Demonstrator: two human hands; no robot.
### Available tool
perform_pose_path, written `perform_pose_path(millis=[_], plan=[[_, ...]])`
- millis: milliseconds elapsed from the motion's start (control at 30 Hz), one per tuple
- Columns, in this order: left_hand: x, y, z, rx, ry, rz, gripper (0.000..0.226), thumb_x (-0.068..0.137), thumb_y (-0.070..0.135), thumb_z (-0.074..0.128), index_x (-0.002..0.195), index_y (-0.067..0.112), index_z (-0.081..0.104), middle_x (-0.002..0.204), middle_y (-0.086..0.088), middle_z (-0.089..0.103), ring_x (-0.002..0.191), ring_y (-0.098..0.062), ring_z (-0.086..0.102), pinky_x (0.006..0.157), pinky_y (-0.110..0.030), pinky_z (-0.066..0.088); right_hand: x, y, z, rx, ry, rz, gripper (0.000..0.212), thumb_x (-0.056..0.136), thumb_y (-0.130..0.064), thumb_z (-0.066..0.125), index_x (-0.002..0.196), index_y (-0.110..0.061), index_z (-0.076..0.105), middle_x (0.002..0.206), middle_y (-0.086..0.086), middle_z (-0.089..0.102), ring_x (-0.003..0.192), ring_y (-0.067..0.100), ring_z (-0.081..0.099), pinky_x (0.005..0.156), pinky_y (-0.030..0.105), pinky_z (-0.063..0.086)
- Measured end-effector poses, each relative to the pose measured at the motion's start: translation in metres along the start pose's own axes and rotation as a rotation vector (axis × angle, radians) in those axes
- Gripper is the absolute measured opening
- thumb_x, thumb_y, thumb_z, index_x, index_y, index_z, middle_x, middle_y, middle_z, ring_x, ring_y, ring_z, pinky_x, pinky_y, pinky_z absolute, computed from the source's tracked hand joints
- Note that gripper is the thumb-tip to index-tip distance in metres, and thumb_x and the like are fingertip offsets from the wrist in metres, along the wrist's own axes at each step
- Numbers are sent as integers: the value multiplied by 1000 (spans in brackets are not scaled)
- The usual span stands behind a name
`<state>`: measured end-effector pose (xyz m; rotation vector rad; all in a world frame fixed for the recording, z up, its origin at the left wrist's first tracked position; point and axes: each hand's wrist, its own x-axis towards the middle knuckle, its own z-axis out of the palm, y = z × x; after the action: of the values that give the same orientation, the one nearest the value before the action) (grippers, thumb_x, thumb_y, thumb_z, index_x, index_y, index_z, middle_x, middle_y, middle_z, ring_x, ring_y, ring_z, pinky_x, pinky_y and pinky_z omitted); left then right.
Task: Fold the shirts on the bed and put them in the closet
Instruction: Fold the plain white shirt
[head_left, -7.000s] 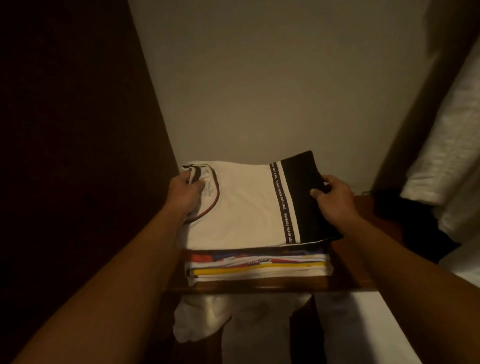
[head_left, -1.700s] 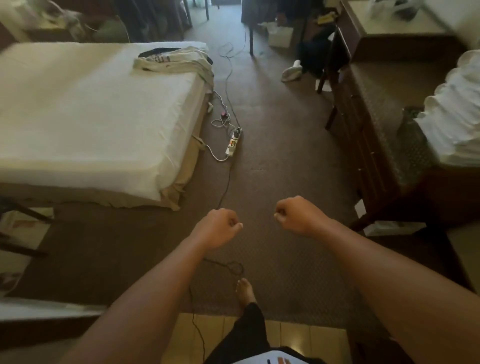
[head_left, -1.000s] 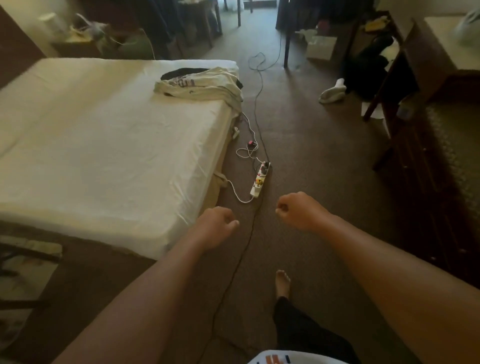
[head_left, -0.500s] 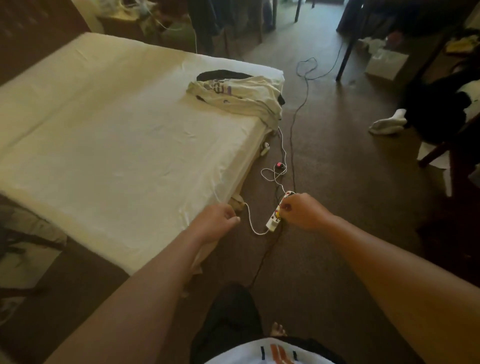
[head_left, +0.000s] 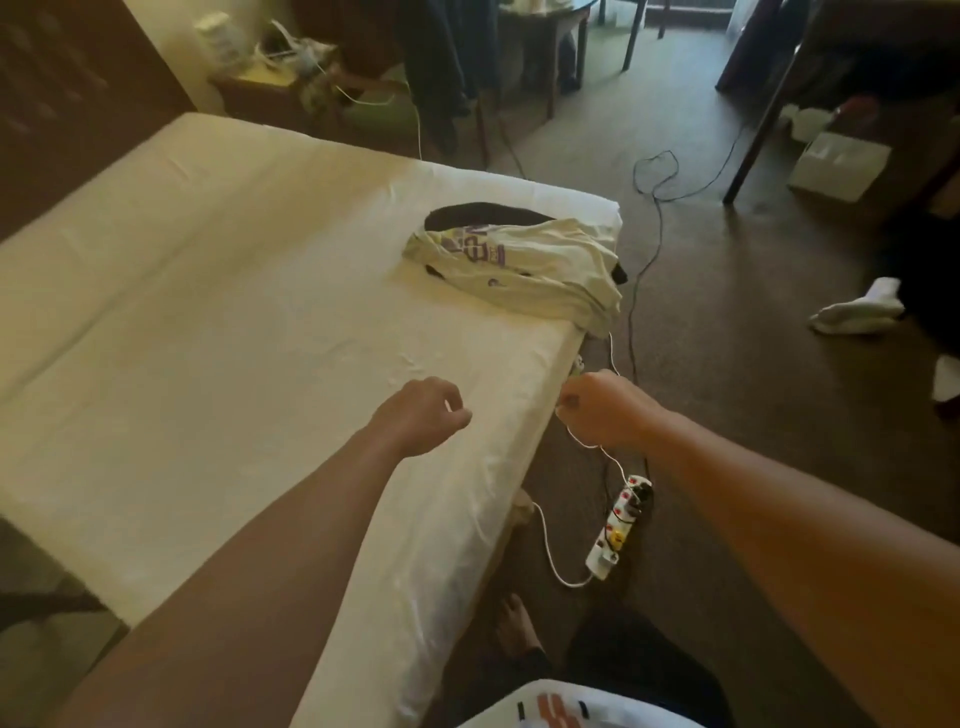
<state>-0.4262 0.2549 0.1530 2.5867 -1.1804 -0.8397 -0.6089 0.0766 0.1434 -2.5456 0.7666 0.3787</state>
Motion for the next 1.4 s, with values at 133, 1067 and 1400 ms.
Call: perform_pose_path(millis=[133, 1067, 1400], plan=[[58, -12, -37, -1, -8, 6, 22, 94, 42, 63, 101, 23, 72, 112, 0, 68, 100, -21, 63, 91, -42, 53, 68, -13, -23, -6, 5, -26, 25, 99, -27, 51, 105, -15, 71, 91, 5, 62, 81, 26, 59, 77, 37, 56], [496, -114, -156, -78, -26, -381, 32, 96, 42, 58, 122, 25, 64, 111, 3, 68, 103, -23, 62, 90, -41, 53, 663, 29, -69, -74, -207, -94, 25, 92, -18, 46, 97, -8, 68, 77, 5, 58, 66, 22, 57, 61, 34, 52], [613, -162, -116, -168, -3, -444, 35, 95, 37, 59, 127, 24, 62, 118, 2, 62, 103, -22, 60, 91, -42, 53, 791, 38, -22, -49, -67, -42, 25, 95, -15, 53, 115, -8, 66, 108, 13, 62, 102, 32, 61, 87, 48, 56]])
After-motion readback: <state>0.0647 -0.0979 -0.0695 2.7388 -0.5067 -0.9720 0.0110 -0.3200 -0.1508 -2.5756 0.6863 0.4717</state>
